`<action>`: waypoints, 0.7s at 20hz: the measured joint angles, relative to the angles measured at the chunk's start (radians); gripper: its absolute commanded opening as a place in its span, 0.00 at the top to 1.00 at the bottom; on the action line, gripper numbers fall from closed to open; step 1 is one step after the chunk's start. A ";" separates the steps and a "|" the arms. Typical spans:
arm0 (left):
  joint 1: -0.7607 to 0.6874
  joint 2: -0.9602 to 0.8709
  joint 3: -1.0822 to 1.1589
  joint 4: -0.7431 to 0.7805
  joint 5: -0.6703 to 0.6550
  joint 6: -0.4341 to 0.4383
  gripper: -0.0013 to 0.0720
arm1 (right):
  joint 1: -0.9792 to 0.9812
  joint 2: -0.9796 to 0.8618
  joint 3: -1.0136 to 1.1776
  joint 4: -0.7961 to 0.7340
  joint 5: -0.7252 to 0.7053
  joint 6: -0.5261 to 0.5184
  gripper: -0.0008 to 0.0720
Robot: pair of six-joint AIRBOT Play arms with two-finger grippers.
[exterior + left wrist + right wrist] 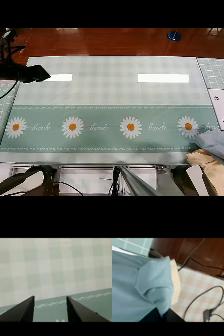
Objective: Fold the shirts.
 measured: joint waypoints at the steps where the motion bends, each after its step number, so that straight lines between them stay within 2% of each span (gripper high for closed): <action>1: 0.000 0.000 0.000 0.000 0.008 0.000 0.34 | 0.000 -0.001 -0.030 -0.024 0.000 0.003 0.96; 7: 0.000 0.000 0.000 0.000 0.033 0.000 0.34 | 0.000 -0.002 -0.227 -0.216 0.054 0.007 0.96; 8: 0.000 0.000 0.000 0.000 0.033 0.000 0.34 | 0.000 -0.002 -0.255 -0.229 0.060 0.008 0.93; 10: 0.000 0.000 0.000 0.000 0.036 0.000 0.34 | 0.000 -0.002 -0.307 -0.259 0.056 0.014 0.70; 11: 0.000 0.000 0.000 0.000 0.037 0.000 0.34 | 0.000 -0.002 -0.331 -0.278 0.045 0.016 0.64; 14: 0.000 0.000 0.000 0.000 0.039 -0.001 0.34 | -0.001 -0.002 -0.374 -0.357 -0.004 0.021 0.62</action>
